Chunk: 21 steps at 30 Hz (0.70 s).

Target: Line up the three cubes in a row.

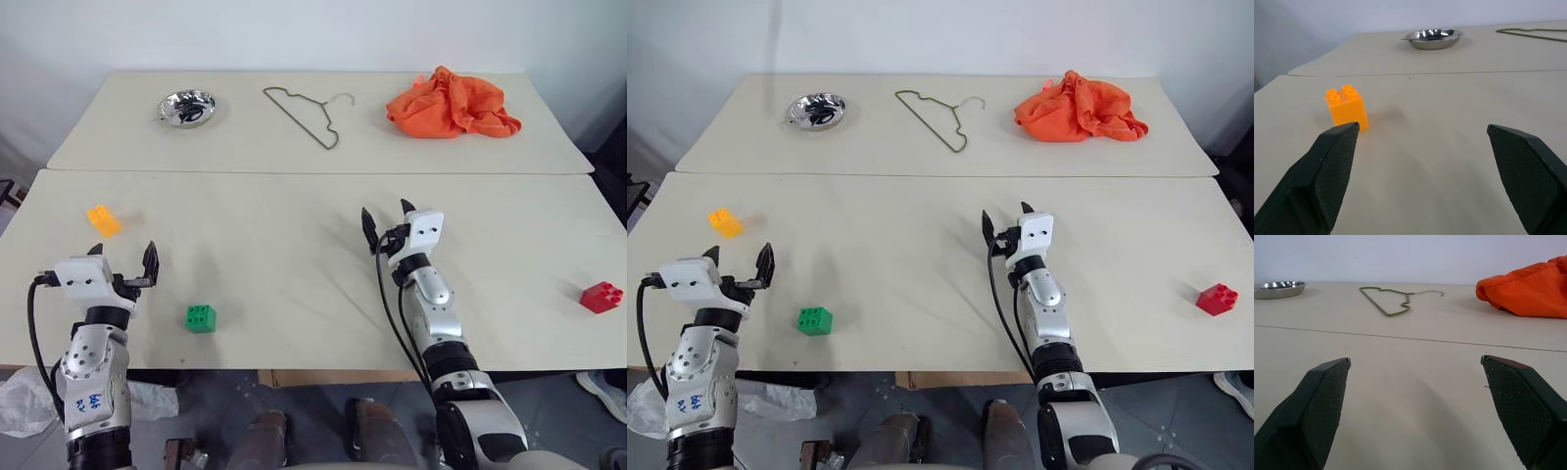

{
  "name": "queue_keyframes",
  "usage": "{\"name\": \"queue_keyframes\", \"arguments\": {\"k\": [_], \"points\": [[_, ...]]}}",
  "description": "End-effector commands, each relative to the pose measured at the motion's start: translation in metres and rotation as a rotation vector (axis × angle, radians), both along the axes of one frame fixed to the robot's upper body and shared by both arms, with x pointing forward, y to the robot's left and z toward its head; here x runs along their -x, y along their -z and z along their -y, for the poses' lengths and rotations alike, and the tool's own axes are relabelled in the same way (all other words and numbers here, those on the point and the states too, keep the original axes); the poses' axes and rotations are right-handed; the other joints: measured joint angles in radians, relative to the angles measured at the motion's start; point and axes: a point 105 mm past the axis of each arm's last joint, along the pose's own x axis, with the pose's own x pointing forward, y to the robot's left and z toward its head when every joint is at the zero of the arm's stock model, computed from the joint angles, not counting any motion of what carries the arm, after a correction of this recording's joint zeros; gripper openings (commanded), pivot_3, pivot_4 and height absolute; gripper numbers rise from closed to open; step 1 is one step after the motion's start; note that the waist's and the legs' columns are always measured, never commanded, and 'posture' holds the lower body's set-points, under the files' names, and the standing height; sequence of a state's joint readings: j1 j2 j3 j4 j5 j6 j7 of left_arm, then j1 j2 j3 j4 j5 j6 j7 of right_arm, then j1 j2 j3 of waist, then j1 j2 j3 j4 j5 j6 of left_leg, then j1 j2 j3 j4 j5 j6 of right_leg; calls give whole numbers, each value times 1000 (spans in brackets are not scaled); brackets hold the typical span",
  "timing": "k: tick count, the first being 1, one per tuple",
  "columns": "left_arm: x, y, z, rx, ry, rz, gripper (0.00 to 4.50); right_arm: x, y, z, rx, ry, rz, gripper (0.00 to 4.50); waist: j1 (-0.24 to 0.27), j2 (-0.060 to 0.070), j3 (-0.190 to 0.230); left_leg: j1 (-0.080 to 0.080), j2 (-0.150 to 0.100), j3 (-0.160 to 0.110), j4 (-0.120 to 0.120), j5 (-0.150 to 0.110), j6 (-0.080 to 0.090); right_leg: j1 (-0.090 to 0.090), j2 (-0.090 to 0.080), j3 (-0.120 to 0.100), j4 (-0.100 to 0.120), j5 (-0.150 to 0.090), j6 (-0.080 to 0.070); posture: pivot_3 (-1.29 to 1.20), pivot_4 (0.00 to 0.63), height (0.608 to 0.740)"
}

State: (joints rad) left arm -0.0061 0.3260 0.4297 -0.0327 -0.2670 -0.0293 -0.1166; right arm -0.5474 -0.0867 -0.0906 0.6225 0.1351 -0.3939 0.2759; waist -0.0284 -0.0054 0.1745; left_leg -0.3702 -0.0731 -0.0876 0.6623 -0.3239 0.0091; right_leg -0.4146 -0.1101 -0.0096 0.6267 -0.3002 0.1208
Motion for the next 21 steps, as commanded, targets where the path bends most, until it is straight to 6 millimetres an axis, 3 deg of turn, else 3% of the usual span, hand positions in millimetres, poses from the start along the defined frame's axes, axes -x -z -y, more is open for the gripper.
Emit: {"name": "queue_keyframes", "arguments": {"k": [1, 5, 7, 10, 13, 16, 21], "points": [[9, -20, -1, -56, -9, 72, 4445, 1, -16, -1, 13, -22, 61, 4500, 0, 0, 0, 0, 0, 0, 0, 0, 0, 0, 0, 0, 0, 0, 0, 0, 150, 740], [18, -33, 2, -52, 39, 117, 4445, 10, -25, 3, -15, -76, 94, 4500, 1, 0, 0, 0, 0, 1, 0, 0, 0, 0, 0, 0, 0, 0, 0, 0, 150, 740], [20, -51, 11, -44, 127, 172, 4445, 21, -35, 4, -15, -147, 123, 4500, 3, 0, 0, 0, 0, 1, 0, 0, 0, 0, 0, 0, -1, 0, 0, 0, 150, 740], [21, -73, 35, -75, 333, 189, 4445, 41, -50, 13, 28, -225, 148, 4500, 11, 0, 0, -1, 1, 0, 0, 0, 0, 1, -2, 0, -2, 0, 0, 0, 150, 740], [23, -80, 68, -97, 620, 119, 4445, 63, -65, 36, 103, -241, 151, 4500, 23, 2, 1, -1, 0, 0, 0, -1, 1, 1, -3, 1, -3, 0, 0, 0, 150, 740], [24, -72, 99, -202, 926, -17, 4445, 89, -77, 89, 184, -135, 107, 4500, 35, 5, 2, 0, 0, 0, 0, -1, 1, 2, -3, 0, -7, 0, 0, 0, 150, 740], [19, -76, 123, -250, 1158, -58, 4445, 130, -89, 157, 274, 65, 33, 4500, 44, 5, 3, 0, 1, 1, -1, -1, 1, 3, -3, 0, -10, 0, 0, 0, 150, 740]]}}
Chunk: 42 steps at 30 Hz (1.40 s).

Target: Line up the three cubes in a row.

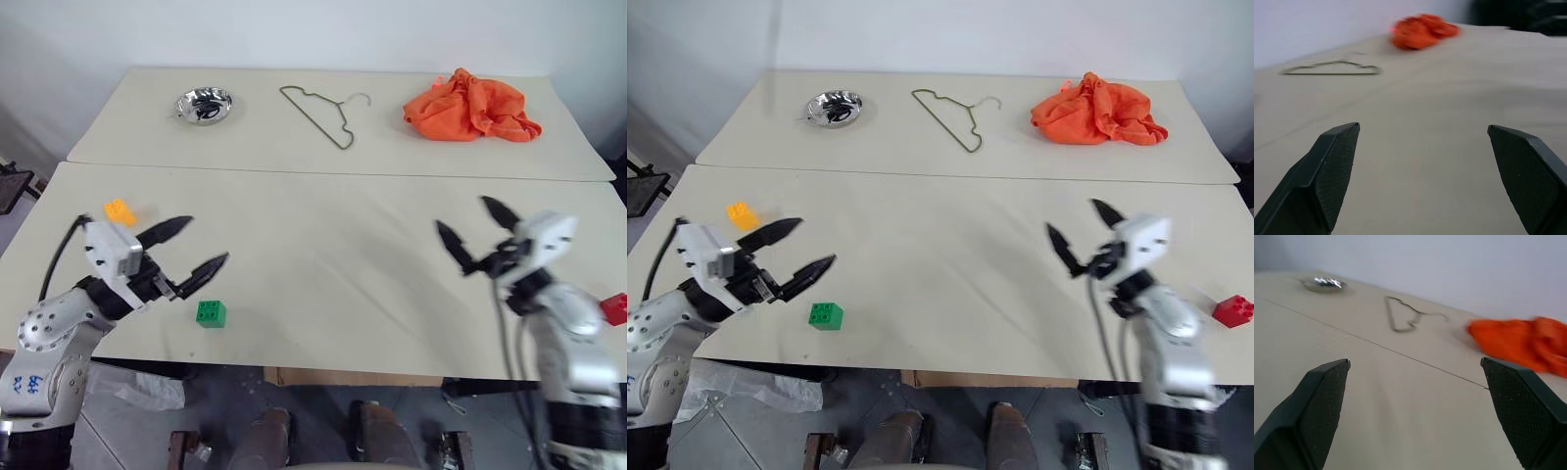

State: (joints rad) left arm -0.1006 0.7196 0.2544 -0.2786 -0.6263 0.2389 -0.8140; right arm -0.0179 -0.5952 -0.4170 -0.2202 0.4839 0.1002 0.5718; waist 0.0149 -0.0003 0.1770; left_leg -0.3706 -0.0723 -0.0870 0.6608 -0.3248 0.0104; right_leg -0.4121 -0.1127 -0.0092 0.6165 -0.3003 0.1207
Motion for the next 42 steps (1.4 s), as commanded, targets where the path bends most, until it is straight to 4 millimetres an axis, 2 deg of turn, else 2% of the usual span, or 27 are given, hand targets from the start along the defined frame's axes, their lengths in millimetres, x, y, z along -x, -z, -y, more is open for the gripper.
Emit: {"name": "queue_keyframes", "arguments": {"k": [1, 3, 4, 5, 7, 8, 9, 11, 13, 19, 22, 25, 31, 37, 42], "points": [[2, -6, 13, -15, 130, 0, 4445, 23, -22, 27, 26, 92, 47, 4500, -1, 0, 0, 0, 1, 0, 0, 0, 0, 0, 0, 0, 0, 0, 0, 0, 150, 740], [2, -10, 23, -13, 194, 13, 4445, 35, -22, 46, 42, 160, 29, 4500, -7, 0, 0, 1, 2, 3, -1, 0, 0, 0, 1, 1, -1, 0, 0, 0, 150, 740], [1, -13, 32, 11, 267, 0, 4445, 51, -14, 74, 40, 278, 6, 4500, -9, 0, 0, 1, 3, 4, -1, 0, -1, 0, 1, 2, -1, 0, 0, 0, 150, 740], [0, -15, 39, 28, 321, -11, 4445, 64, -9, 93, 41, 363, -11, 4500, -6, 0, 0, 1, 3, 4, -1, 0, -1, 0, 1, 2, -1, 0, 1, 0, 150, 740], [0, 0, 47, -51, 408, -52, 4445, 94, 12, 130, 12, 560, -59, 4500, 6, 0, 0, 1, 3, 4, -2, 0, -1, 0, 2, 2, -1, 0, 1, 0, 150, 740], [0, 8, 48, -90, 425, -62, 4445, 105, 24, 139, 1, 622, -93, 4500, 9, 0, 0, 2, 2, 5, -2, 0, 0, 0, 3, 2, -1, 0, 1, 0, 150, 740], [1, 11, 50, -113, 437, -67, 4445, 113, 32, 146, -4, 661, -116, 4500, 8, 0, 0, 2, 2, 6, -3, 0, 0, 0, 4, 3, -2, 1, 1, 0, 150, 740], [-2, 12, 51, -114, 439, -57, 4445, 119, 52, 143, -21, 662, -178, 4500, 3, 0, 0, 3, 1, 9, -5, 1, 1, 0, 4, 7, -4, 1, 3, 0, 150, 740], [-3, 12, 53, -122, 445, -44, 4445, 122, 61, 143, -49, 685, -190, 4500, -11, 0, 0, 5, 2, 14, -7, 1, 2, 0, 3, 12, -6, 3, 5, 0, 150, 740], [-3, 11, 53, -114, 415, -20, 4445, 135, 74, 145, -73, 730, -210, 4500, -17, 1, -1, 13, 4, 19, -13, 1, 2, 2, 2, 16, -5, 3, 6, 0, 150, 740], [-8, 6, 54, -112, 385, 26, 4445, 130, 69, 143, -104, 732, -174, 4500, -16, 1, -1, 13, 5, 19, -13, 1, 1, 2, 3, 16, -6, 3, 5, 0, 150, 740], [-12, 4, 55, -111, 375, 44, 4445, 108, 59, 141, -142, 723, -146, 4500, -16, 1, -1, 13, 5, 19, -12, 1, 1, 3, 3, 17, -5, 3, 6, 0, 150, 740], [-10, 2, 60, -100, 384, 48, 4445, 80, 52, 159, -221, 851, -160, 4500, -16, 1, -1, 13, 5, 19, -12, 2, 1, 2, 3, 16, -5, 3, 5, 0, 150, 740], [-5, 3, 60, -110, 392, 35, 4445, 49, 65, 155, -209, 856, -264, 4500, -15, 1, -1, 12, 4, 19, -11, 2, 1, 2, 3, 16, -5, 3, 6, 0, 150, 740], [-3, 4, 60, -116, 385, 33, 4445, 42, 75, 158, -209, 907, -312, 4500, -15, 1, -1, 12, 4, 19, -11, 2, 2, 2, 3, 16, -5, 3, 6, 0, 150, 740]]}}
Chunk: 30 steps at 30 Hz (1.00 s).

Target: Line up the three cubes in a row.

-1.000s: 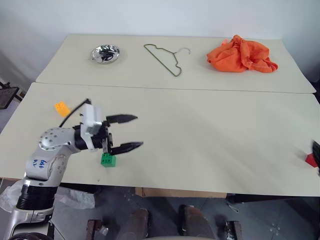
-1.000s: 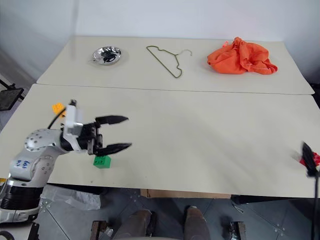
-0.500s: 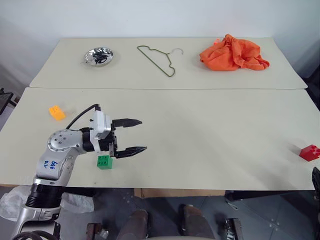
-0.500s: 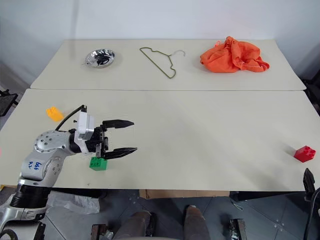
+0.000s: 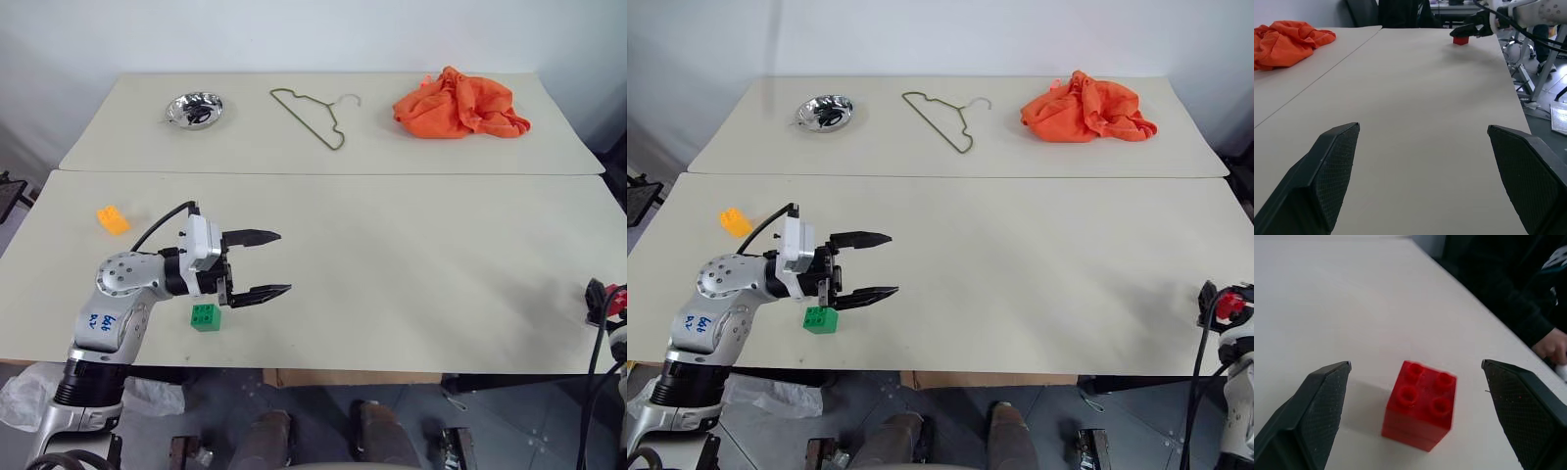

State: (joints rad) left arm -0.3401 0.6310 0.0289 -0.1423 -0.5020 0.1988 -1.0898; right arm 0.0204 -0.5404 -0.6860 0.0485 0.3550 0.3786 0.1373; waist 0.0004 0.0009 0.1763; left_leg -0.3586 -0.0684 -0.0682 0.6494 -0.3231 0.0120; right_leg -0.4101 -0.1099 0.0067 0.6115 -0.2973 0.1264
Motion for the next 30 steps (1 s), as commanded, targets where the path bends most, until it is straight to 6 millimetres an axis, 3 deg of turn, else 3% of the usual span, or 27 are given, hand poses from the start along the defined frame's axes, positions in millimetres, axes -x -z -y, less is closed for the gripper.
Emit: {"name": "queue_keyframes", "arguments": {"k": [1, 2, 5, 12, 16, 18, 20, 24, 30], "points": [[3, -9, -1, 0, -8, 41, 4445, 0, -6, 8, 39, 55, 2, 4500, -1, 0, 0, 0, 0, 0, 0, 0, 0, 0, 0, 0, 0, 0, 0, 0, 150, 740], [3, -9, -1, 1, -11, 41, 4445, -1, -6, 7, 45, 59, 8, 4500, -1, 0, 0, 0, 0, 0, 0, 0, 0, 0, 0, 0, 0, 0, 0, 0, 150, 740], [4, -10, -2, -1, -23, 47, 4500, -9, -5, -7, 27, 26, 35, 3898, -2, 0, 0, 0, 0, 0, 0, 0, 0, 0, 1, 0, 0, 0, 0, 0, 150, 740], [3, -11, -11, -13, -58, 53, 4500, -21, -12, -45, 13, -212, 70, 1586, -2, 0, 0, 0, 1, 1, 0, 0, 0, -1, 1, 0, 1, 0, 0, 0, 150, 740], [2, -11, -16, -18, -82, 54, 4500, -44, -47, -105, 109, -688, 166, 1512, -7, 0, 0, 0, 0, 2, 1, 0, 0, -1, 4, -1, 1, 1, 1, 0, 150, 740], [3, -10, -19, -20, -95, 49, 4500, -52, -59, -160, 122, -1086, 124, 1512, -13, 0, 0, 2, 1, 5, 0, 0, 1, -1, 7, -1, 1, 1, 2, 0, 150, 740], [4, -9, -20, -22, -101, 46, 4500, -50, -57, -194, 158, -1367, 28, 1512, -18, 0, 0, 2, 3, 7, 1, -1, 1, -1, 9, -1, 1, 1, 2, 0, 150, 740], [4, -8, -22, -17, -118, 41, 4500, -48, -47, -244, 274, -1774, -177, 1512, -16, -2, 1, 2, 10, 6, 2, -3, -2, -1, 10, -1, 0, 0, 0, 0, 150, 740], [9, -10, -23, -14, -143, 49, 4500, -55, -31, -284, 397, -2053, -293, 1512, -5, -2, 2, -2, 10, 6, 4, -4, -4, -3, 10, -1, -1, 0, 0, 0, 150, 740]]}}
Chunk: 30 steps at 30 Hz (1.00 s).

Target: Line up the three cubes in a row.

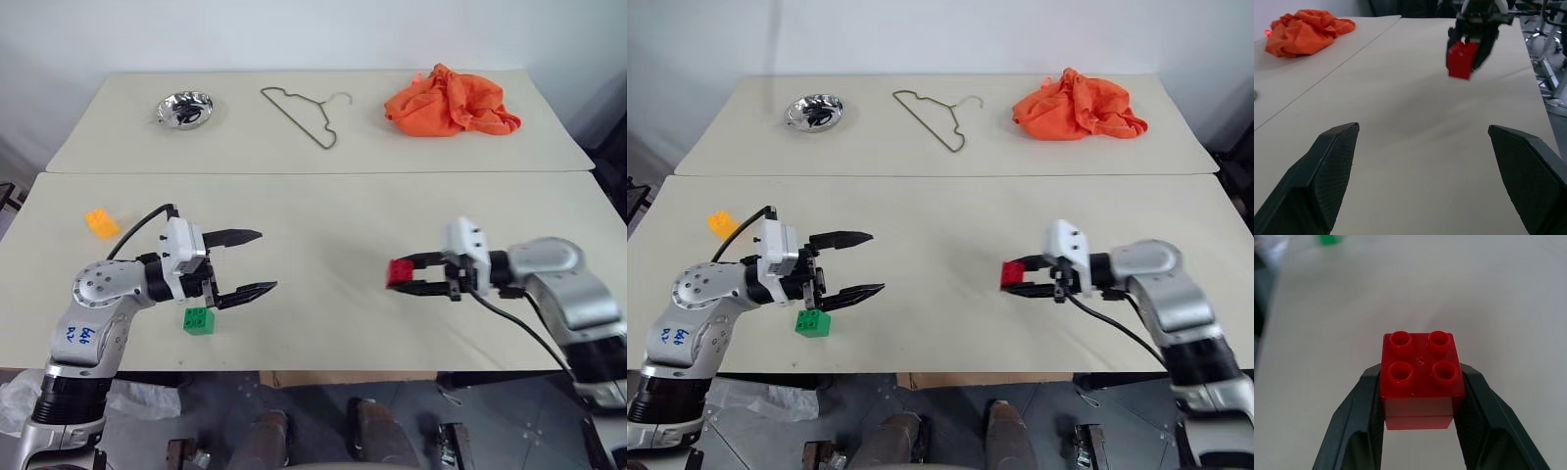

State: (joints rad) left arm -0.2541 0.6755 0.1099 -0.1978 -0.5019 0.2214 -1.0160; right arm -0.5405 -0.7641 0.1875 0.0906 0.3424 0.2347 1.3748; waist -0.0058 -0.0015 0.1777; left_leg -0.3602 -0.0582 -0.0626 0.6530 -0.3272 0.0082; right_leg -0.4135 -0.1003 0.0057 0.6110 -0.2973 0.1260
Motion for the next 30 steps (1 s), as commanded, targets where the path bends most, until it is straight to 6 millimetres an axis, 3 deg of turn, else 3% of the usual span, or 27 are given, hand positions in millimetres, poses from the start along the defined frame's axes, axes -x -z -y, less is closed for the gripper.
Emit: {"name": "queue_keyframes", "arguments": {"k": [1, 5, 12, 18, 24, 30], "points": [[8, -10, 0, -5, -9, 45, 4500, 0, 9, -10, 63, -121, 17, 1512, 4, 0, 0, 0, 0, 0, 0, 0, 0, 0, 0, 0, 0, 0, 0, 0, 150, 740], [11, -10, -5, -7, -41, 46, 4500, -2, 17, -15, 79, -173, 18, 1512, 8, 0, 0, -13, 0, -7, 9, -3, 0, -6, -1, -1, 1, 0, 0, 0, 150, 740], [14, -9, -9, -11, -66, 41, 4500, -6, 30, -20, 15, -112, 28, 1512, 4, 0, 0, -14, 0, -7, 11, -4, -1, -6, 0, -3, 2, 0, 0, 0, 150, 740], [12, -10, -13, -24, -68, 43, 4500, 0, 27, 2, 21, -77, 44, 1512, 9, 0, 0, -13, 0, -7, 12, -4, -1, -6, 0, -3, 4, 0, 0, 0, 150, 740], [8, -10, -10, -25, -46, 42, 4500, 9, 36, 32, 77, -69, 32, 1512, 8, 0, 0, -12, -1, -7, 12, -4, -1, -4, 0, -3, 2, 0, 0, 0, 150, 740], [9, -10, -8, -26, -28, 33, 4500, 4, 39, 39, 88, -62, 46, 1512, 5, 0, 0, -10, 0, -7, 12, -4, -1, -2, 0, -3, 2, 0, 0, 0, 150, 740]]}}
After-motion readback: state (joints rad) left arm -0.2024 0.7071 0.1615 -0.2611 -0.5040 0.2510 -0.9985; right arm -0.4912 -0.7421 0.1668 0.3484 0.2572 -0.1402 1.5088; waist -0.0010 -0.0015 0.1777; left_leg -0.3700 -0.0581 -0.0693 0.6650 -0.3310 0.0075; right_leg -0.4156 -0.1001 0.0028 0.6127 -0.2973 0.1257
